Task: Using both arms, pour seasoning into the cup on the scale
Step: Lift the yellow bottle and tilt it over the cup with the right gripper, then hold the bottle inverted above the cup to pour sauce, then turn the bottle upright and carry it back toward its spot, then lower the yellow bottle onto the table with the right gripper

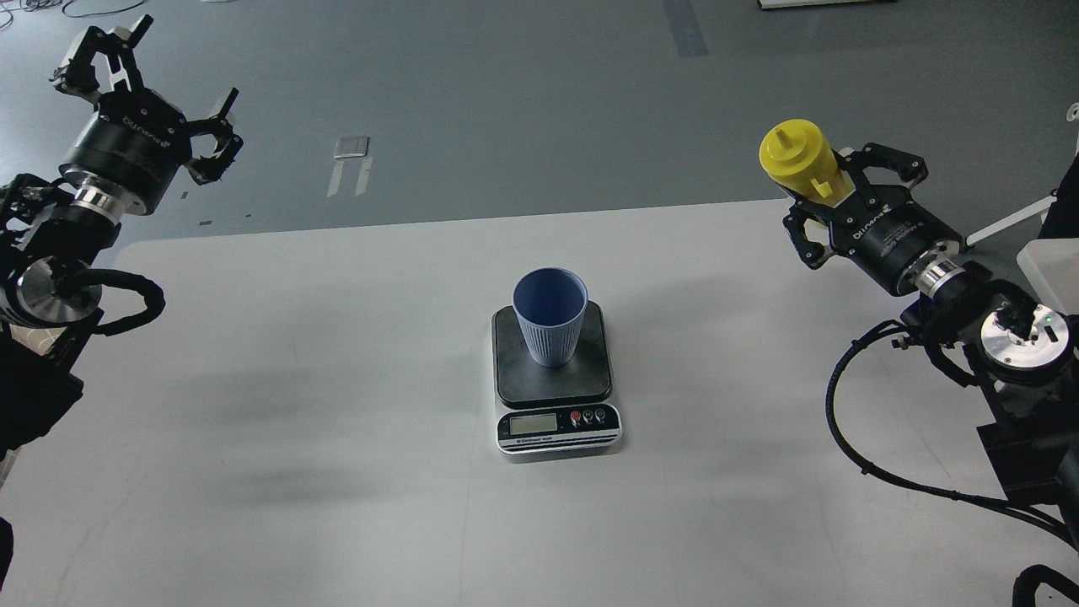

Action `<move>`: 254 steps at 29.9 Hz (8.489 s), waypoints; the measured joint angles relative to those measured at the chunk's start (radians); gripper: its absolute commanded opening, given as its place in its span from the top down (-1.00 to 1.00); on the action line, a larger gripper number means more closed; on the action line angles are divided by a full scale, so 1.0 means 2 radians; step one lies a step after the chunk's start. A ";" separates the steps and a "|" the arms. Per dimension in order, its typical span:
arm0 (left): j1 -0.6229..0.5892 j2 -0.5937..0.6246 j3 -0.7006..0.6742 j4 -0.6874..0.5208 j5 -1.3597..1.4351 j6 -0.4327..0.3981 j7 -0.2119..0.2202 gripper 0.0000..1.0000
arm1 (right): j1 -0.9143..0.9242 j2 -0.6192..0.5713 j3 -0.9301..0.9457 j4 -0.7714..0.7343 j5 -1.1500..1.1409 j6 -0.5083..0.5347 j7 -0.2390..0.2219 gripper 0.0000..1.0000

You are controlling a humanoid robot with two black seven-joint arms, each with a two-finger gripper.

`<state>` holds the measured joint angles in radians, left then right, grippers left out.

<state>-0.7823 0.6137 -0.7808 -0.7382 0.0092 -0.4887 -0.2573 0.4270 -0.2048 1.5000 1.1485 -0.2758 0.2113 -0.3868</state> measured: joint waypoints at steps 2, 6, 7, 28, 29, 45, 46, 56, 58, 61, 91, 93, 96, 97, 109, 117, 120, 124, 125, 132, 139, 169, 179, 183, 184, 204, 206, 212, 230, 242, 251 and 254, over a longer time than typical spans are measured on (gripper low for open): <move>0.000 0.000 0.000 0.000 0.000 0.000 0.000 -0.95 | 0.020 0.000 -0.001 0.000 -0.045 0.000 -0.007 -0.02; 0.000 0.000 0.000 0.000 0.000 0.000 0.000 -0.95 | 0.052 0.000 -0.002 0.001 -0.126 0.000 -0.016 0.01; 0.000 0.000 0.000 0.000 0.000 0.000 0.000 -0.95 | 0.059 0.000 -0.005 0.001 -0.150 0.001 -0.019 0.01; 0.000 0.000 -0.001 0.001 0.000 0.000 0.000 -0.95 | 0.152 -0.049 -0.185 0.097 -0.403 0.040 -0.048 0.00; 0.000 0.000 -0.001 0.001 0.000 0.000 0.000 -0.95 | 0.152 -0.050 -0.188 0.104 -0.413 0.045 -0.049 0.00; 0.000 0.000 0.000 0.002 0.000 0.000 -0.001 -0.95 | 0.165 -0.039 -0.257 0.151 -0.553 0.104 -0.051 -0.01; 0.000 0.000 0.000 0.002 0.000 0.000 -0.001 -0.95 | 0.169 -0.036 -0.266 0.151 -0.557 0.104 -0.051 0.00; 0.000 0.000 -0.001 0.002 0.000 0.000 -0.001 -0.95 | 0.180 0.007 -0.286 0.149 -0.614 0.104 -0.051 0.01; 0.000 0.000 -0.001 0.003 0.000 0.000 -0.001 -0.95 | 0.180 0.015 -0.288 0.148 -0.627 0.104 -0.051 0.01; 0.000 0.000 -0.001 0.003 0.000 0.000 -0.002 -0.95 | 0.179 0.020 -0.293 0.146 -0.641 0.104 -0.051 0.02; 0.003 0.001 -0.002 0.003 0.000 0.000 -0.002 -0.95 | 0.169 0.037 -0.330 0.144 -0.707 0.101 -0.051 0.66; 0.003 0.001 -0.003 0.003 0.000 0.000 -0.002 -0.95 | 0.169 0.037 -0.330 0.144 -0.708 0.101 -0.051 0.84; 0.003 0.001 -0.003 0.003 0.000 0.000 -0.002 -0.95 | 0.169 0.037 -0.331 0.143 -0.708 0.100 -0.051 0.97; 0.003 0.001 -0.003 0.003 0.000 0.000 -0.002 -0.95 | 0.168 0.038 -0.331 0.143 -0.707 0.100 -0.051 0.97; 0.003 0.001 -0.004 0.004 0.000 0.000 -0.002 -0.95 | 0.163 0.044 -0.329 0.142 -0.708 0.098 -0.051 1.00; 0.003 0.001 -0.005 0.004 0.000 0.000 -0.002 -0.95 | 0.164 0.044 -0.318 0.142 -0.708 0.091 -0.051 1.00; 0.003 0.001 -0.005 0.004 0.000 0.000 -0.002 -0.95 | 0.163 0.044 -0.302 0.142 -0.704 0.082 -0.051 1.00; 0.003 0.001 -0.004 0.004 0.000 0.000 -0.002 -0.95 | 0.154 0.049 -0.261 0.145 -0.695 0.077 -0.051 1.00; 0.003 0.001 -0.004 0.004 0.000 0.000 -0.002 -0.95 | 0.149 0.053 -0.249 0.145 -0.691 0.077 -0.051 1.00; 0.003 0.001 -0.003 0.003 0.000 0.000 -0.003 -0.95 | 0.115 0.079 -0.155 0.142 -0.586 0.075 -0.051 1.00; 0.002 0.001 -0.003 0.003 0.000 0.000 -0.003 -0.95 | 0.096 0.083 -0.073 0.132 -0.407 0.046 -0.051 1.00; 0.001 -0.001 0.000 0.003 0.000 0.000 0.000 -0.95 | -0.077 0.102 0.159 0.040 0.073 0.017 -0.051 1.00; 0.001 -0.005 0.000 0.003 0.000 0.000 0.001 -0.95 | -0.133 0.102 0.161 0.042 0.171 0.018 -0.051 0.97; 0.001 -0.006 0.000 0.002 0.000 0.000 0.001 -0.95 | -0.139 0.102 0.145 0.042 0.199 0.022 -0.051 0.95; 0.001 -0.006 0.000 0.002 0.000 0.000 0.001 -0.95 | -0.139 0.102 0.142 0.041 0.202 0.022 -0.051 0.92; 0.000 -0.006 0.000 0.002 0.001 0.000 0.003 -0.95 | -0.180 0.102 0.090 0.036 0.306 0.026 -0.051 0.66; 0.000 -0.006 0.000 0.002 0.001 0.000 0.003 -0.95 | -0.185 0.102 0.090 0.036 0.314 0.026 -0.051 0.63; 0.000 -0.002 0.000 0.002 0.001 0.000 0.004 -0.95 | -0.191 0.102 0.093 0.020 0.319 0.026 -0.051 0.59; 0.000 -0.001 0.000 0.002 0.001 0.000 0.004 -0.95 | -0.190 0.102 0.100 -0.015 0.319 0.026 -0.051 0.11; -0.002 -0.002 0.000 0.002 0.001 0.000 0.004 -0.95 | -0.189 0.102 0.100 -0.018 0.318 0.023 -0.051 -0.91; -0.003 -0.003 0.000 0.002 0.001 0.000 0.004 -0.95 | -0.195 0.102 0.099 -0.011 0.319 0.026 -0.050 -0.92; -0.003 -0.003 0.000 0.002 0.001 0.000 0.004 -0.95 | -0.202 0.102 0.099 -0.006 0.319 0.027 -0.050 -0.92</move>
<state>-0.7881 0.6077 -0.7807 -0.7332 0.0107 -0.4887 -0.2501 0.0232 -0.0001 1.6982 1.1355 0.3629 0.2653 -0.4877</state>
